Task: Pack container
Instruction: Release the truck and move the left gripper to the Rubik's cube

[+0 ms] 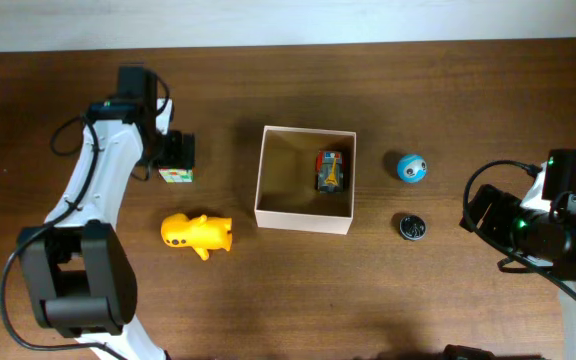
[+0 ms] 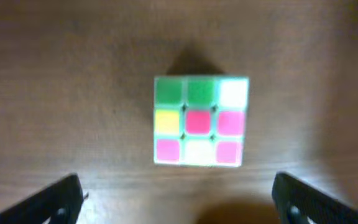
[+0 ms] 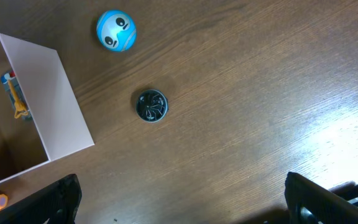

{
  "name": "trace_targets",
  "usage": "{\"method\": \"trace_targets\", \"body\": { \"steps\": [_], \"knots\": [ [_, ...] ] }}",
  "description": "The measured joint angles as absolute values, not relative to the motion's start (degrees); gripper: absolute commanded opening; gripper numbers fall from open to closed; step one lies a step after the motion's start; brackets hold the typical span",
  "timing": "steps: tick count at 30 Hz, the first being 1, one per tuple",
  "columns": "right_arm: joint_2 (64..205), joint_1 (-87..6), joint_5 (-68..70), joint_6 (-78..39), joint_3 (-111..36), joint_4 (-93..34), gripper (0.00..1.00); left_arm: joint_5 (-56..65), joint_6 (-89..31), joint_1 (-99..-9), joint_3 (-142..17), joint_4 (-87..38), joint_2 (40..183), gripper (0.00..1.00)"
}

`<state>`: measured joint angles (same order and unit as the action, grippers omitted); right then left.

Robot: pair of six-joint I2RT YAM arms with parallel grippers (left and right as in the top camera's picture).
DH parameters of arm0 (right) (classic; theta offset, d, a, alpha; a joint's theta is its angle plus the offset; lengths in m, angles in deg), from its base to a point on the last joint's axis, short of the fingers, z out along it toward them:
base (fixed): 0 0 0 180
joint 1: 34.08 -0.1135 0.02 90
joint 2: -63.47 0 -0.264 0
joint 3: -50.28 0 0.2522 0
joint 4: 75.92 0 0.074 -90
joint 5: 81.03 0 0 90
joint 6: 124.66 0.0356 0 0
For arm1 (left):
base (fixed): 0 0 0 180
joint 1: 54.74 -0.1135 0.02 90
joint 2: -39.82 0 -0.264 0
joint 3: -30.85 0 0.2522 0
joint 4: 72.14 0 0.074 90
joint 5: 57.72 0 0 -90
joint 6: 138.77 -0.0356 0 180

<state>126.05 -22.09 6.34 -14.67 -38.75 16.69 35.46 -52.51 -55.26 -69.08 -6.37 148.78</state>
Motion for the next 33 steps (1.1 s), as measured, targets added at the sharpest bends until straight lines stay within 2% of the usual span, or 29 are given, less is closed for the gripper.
{"method": "trace_targets", "body": {
  "steps": [13,16,19,20,28,31,33],
  "knots": [
    [126.84,-22.09,6.34,-14.65,-38.75,16.69,0.99,34.12,-56.73,-55.41,-57.91,-23.62,148.78,1.0],
    [126.93,-22.09,6.34,-14.52,-38.75,16.69,0.99,34.06,-56.86,-55.41,-57.24,-25.91,148.78,0.91],
    [126.95,-22.09,6.34,-14.49,-38.75,16.69,0.99,33.18,-56.95,-55.41,-57.24,-27.07,148.78,0.89],
    [126.95,-22.09,6.34,-14.47,-38.75,16.69,0.99,32.66,-56.95,-55.41,-57.21,-27.36,148.78,0.8],
    [126.97,-22.09,6.34,-14.3,-38.75,16.69,0.99,31.02,-57.52,-55.41,-57.21,-26.79,150.75,0.64],
    [126.97,-22.11,6.34,-14.25,-38.75,16.71,0.99,30.52,-57.56,-55.41,-57.19,-26.42,151.39,0.5],
    [126.97,-22.11,6.34,-14.27,-38.75,16.71,0.99,30.34,-57.58,-55.41,-57.21,-26.24,151.36,0.47]
  ]
}}
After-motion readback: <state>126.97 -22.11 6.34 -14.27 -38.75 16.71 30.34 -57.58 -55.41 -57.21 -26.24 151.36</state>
